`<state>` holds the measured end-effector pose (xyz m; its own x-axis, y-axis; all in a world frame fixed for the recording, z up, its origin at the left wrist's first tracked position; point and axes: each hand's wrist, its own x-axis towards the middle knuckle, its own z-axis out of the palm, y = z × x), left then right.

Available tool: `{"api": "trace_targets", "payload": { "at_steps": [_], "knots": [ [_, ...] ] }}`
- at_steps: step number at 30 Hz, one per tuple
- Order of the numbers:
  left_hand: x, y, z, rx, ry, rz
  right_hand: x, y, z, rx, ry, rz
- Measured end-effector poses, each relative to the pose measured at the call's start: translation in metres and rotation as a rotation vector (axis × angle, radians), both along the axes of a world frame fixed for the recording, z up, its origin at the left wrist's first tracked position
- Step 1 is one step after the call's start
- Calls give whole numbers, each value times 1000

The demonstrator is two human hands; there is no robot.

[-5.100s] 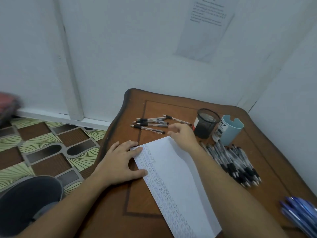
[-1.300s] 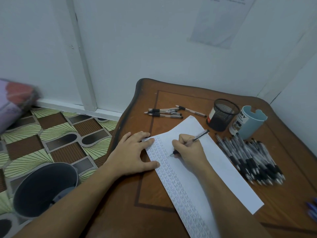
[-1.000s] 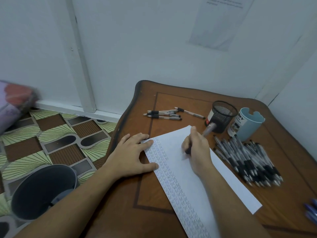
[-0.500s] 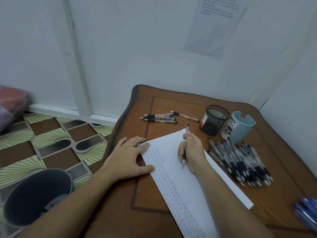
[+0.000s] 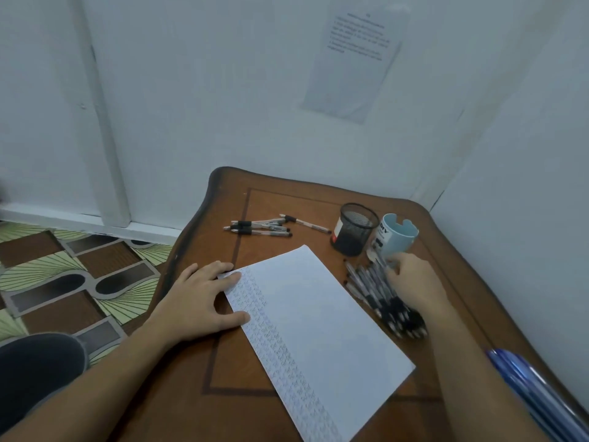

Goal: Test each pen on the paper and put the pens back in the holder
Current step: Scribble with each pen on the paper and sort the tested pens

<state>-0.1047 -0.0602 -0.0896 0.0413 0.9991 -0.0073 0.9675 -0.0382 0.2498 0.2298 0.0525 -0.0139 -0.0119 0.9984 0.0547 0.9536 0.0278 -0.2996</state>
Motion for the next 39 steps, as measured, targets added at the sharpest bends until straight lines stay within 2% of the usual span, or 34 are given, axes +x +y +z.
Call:
{"api": "trace_targets", "payload": {
  "at_steps": [5, 9, 11, 13, 16, 20, 22, 26, 29, 32, 34, 37, 39],
  "knots": [
    [1, 1, 0, -4, 10, 1, 17, 3, -6, -63, -115, -51],
    [0, 1, -2, 5, -3, -3, 3, 2, -9, 68, -170, -50],
    [0, 1, -2, 15, -23, -5, -15, 2, -11, 160, -95, -12],
    [0, 1, -2, 21, -23, -6, -40, 5, -16, 200, 21, 124],
    [1, 1, -1, 26, -29, -7, -84, 17, -25, 71, 203, 326],
    [0, 1, 0, 14, -30, -10, -137, 44, -38, -120, 453, 284],
    [0, 1, 0, 3, -25, -10, -155, 60, -47, -120, 448, 224],
    [-2, 2, -2, 1, -29, -12, -167, 74, -60, -67, 301, 163],
    [-4, 2, -3, 8, -29, -13, -164, 73, -57, -75, 334, 169],
    [-4, 2, -4, 22, -27, -14, -153, 71, -49, -112, 549, 217],
    [-4, 2, -5, 23, -33, -18, -145, 64, -36, -106, 851, 192],
    [-4, 2, -4, 27, -35, -20, -132, 50, -16, -162, 1374, 46],
    [-3, 3, -3, 22, -31, -20, -124, 39, -9, -215, 1611, 52]
  ]
}}
